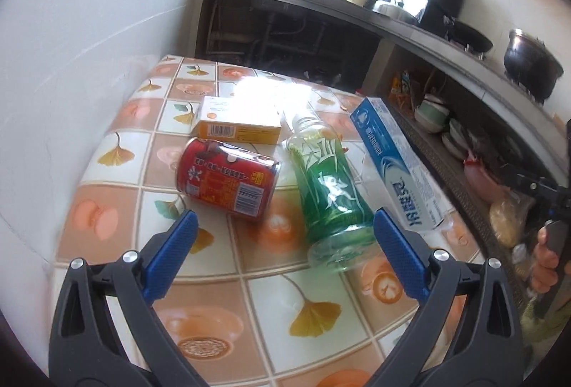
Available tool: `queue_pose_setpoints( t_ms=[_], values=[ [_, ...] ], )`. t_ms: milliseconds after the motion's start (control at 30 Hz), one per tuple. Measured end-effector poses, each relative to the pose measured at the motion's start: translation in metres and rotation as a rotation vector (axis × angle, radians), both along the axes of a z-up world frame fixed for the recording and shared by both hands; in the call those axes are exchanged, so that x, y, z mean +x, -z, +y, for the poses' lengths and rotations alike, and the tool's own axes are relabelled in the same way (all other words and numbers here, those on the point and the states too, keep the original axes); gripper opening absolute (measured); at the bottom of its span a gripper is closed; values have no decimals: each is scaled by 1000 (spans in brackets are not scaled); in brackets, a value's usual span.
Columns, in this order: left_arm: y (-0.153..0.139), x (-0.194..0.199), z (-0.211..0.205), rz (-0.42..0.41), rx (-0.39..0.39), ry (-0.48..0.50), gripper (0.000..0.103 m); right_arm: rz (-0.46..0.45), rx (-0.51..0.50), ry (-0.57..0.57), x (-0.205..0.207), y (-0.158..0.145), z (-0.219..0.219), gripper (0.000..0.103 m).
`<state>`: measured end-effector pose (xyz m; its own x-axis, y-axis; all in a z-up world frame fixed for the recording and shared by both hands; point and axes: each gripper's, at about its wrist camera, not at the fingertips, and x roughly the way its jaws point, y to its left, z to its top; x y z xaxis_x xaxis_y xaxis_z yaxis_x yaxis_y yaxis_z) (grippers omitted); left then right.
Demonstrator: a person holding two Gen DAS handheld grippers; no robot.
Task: Collect trash
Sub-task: 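Grasp the toothpaste box with the right tool and lift it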
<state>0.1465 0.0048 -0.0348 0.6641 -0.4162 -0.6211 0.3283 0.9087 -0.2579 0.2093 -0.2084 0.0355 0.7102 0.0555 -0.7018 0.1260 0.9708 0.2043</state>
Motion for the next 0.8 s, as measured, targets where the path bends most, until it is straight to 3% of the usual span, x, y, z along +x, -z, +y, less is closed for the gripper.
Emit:
queue_pose_setpoints(
  t_ms=[67,233,367,567,800],
  values=[
    [4,2,-2,24,-40,6,95,11,44,-19,16,5,-1,95],
    [14,3,-15,61,-57,30,95,81,132,-60,60,24,-2,83],
    [11,1,-21,39,-52,38,95,146,133,-46,87,40,-5,71],
    [5,-6,-29,-1,-16,72,95,207,115,-35,107,57,-8,64],
    [5,-8,-32,5,-28,91,95,254,115,-31,119,71,-7,54]
  ],
)
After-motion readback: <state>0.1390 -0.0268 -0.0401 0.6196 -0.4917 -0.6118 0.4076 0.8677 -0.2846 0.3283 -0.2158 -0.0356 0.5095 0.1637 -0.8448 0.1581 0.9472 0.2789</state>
